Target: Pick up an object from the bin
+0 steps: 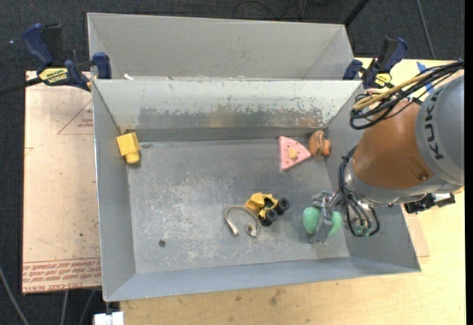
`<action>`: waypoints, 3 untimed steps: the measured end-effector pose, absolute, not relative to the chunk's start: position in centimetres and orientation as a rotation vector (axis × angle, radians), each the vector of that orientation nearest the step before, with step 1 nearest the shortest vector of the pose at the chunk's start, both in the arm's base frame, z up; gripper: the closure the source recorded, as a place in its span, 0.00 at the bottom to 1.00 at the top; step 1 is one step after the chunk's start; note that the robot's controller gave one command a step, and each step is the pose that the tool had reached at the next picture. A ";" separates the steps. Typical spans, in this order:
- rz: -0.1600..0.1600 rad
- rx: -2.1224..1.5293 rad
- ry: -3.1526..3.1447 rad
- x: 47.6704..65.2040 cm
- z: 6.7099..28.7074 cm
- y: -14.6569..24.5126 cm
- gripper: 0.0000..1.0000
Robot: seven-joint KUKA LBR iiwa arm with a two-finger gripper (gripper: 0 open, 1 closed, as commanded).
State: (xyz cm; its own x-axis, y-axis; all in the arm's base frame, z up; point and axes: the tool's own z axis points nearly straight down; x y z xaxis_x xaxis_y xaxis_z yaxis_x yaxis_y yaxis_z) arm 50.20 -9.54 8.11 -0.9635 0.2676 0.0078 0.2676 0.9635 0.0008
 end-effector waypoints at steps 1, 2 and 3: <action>-0.003 -0.423 -3.108 50.2 10.3 -9.5 1.00; -0.002 -0.424 -3.117 50.5 11.6 -9.6 1.00; -0.003 -0.422 -3.109 50.3 12.8 -9.5 1.00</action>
Offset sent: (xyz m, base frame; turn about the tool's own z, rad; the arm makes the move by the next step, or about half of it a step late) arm -0.0001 0.0001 0.0194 0.0000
